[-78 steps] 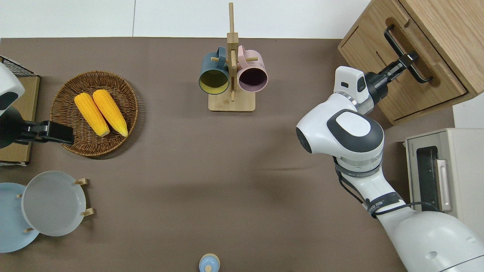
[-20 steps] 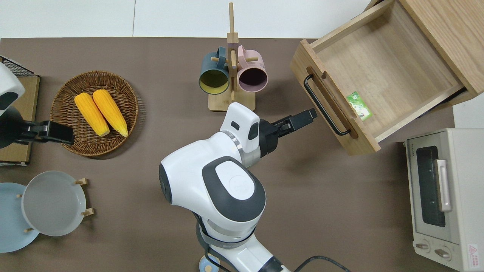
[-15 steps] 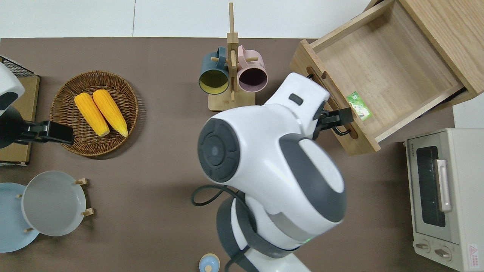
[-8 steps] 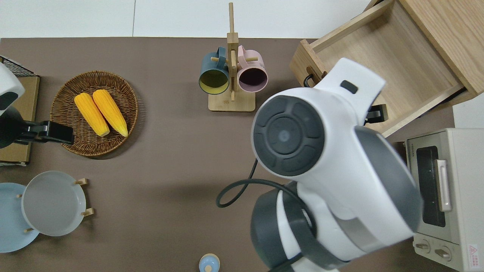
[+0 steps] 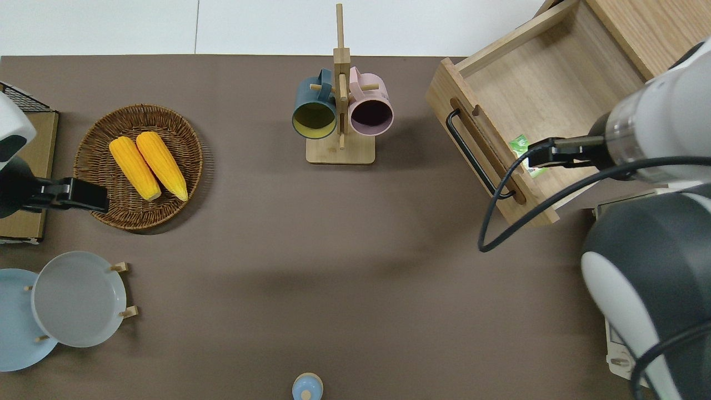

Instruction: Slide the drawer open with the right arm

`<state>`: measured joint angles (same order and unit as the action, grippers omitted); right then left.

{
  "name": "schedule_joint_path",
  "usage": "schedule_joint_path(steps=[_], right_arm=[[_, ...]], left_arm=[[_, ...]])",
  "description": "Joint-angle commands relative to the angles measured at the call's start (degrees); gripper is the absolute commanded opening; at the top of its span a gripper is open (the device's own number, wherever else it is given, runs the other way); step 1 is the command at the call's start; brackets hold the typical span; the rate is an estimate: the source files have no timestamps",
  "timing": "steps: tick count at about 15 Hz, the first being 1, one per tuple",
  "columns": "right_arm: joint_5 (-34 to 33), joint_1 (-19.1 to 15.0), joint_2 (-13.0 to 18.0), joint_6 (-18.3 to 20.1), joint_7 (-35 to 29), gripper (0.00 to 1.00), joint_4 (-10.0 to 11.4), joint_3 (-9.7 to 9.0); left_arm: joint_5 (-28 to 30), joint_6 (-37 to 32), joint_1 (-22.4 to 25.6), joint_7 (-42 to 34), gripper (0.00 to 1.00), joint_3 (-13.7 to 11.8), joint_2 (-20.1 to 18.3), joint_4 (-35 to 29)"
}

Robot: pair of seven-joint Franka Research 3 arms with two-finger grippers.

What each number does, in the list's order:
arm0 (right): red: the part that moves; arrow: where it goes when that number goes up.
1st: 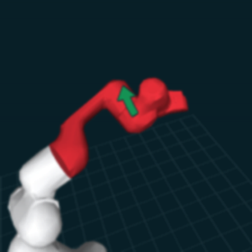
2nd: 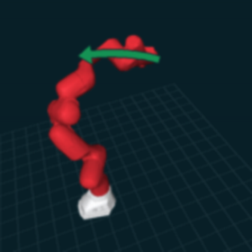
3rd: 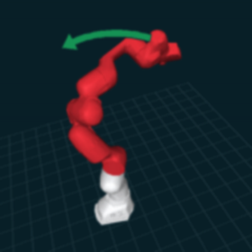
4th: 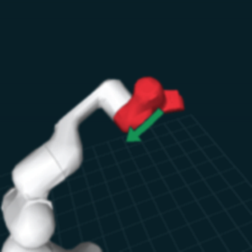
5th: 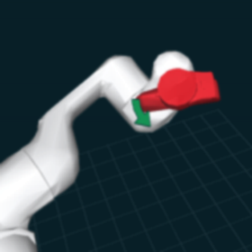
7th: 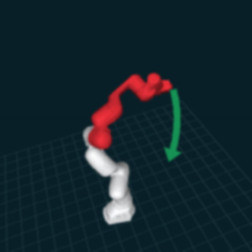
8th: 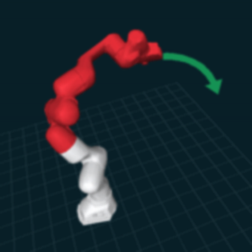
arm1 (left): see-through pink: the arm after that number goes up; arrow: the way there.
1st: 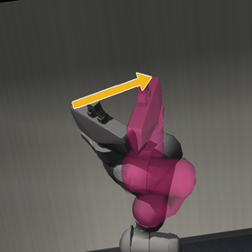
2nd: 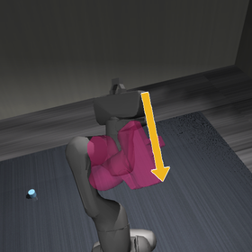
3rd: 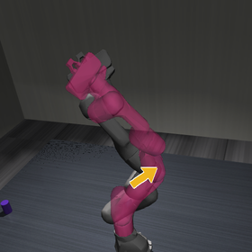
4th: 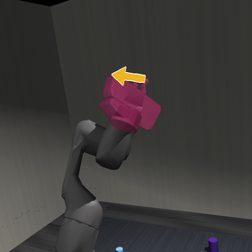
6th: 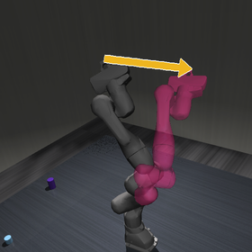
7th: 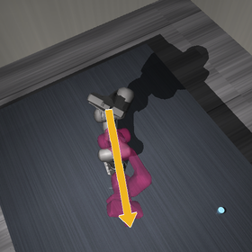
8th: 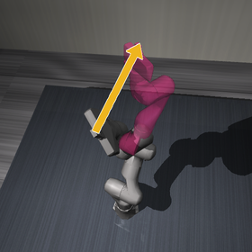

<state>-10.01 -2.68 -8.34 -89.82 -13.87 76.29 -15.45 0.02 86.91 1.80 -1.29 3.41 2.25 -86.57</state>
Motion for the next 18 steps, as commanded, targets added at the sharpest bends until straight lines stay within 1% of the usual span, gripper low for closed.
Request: schedule_joint_path(steps=[1,3,5,6,8,9,11,14,18], right_arm=[[8.50,-5.84,0.17,-3.51,4.72,0.985,1.41,-1.33],[8.95,-6.72,-0.62,-3.78,7.27,0.985,1.58,-1.25],[8.96,-7.60,-1.33,-4.13,7.89,0.985,2.28,-1.25],[9.48,-7.69,-1.59,-5.44,7.81,0.985,2.55,-1.25],[12.72,-8.56,-1.68,-7.47,7.89,0.985,3.16,-1.16],[12.56,-8.83,-1.77,-7.56,8.42,0.985,3.86,-1.07],[11.34,-7.96,-1.86,-7.56,8.51,0.985,3.96,-0.98],[6.42,-8.04,-1.86,-7.48,8.25,0.985,3.87,-0.98],[6.58,-8.48,-1.95,-6.69,8.33,0.985,3.87,-1.07]], left_arm=[[-0.98,-1.13,0.22,-0.55,0.99,0.37,0.65,1.49],[-0.98,-1.13,0.22,-0.55,0.99,0.37,0.65,1.49],[-0.98,-1.13,0.22,-0.55,0.99,0.37,0.65,1.49],[-0.98,-1.13,0.22,-0.55,0.99,0.37,0.65,1.49],[-0.98,-1.13,0.22,-0.55,0.99,0.37,0.65,1.49],[-0.98,-1.13,0.22,-0.55,0.99,0.37,0.65,1.49],[-0.98,-1.13,0.22,-0.55,0.99,0.37,0.65,1.49],[-0.98,-1.13,0.22,-0.55,0.99,0.37,0.65,1.49],[-0.98,-1.13,0.22,-0.55,0.99,0.37,0.65,1.49]])
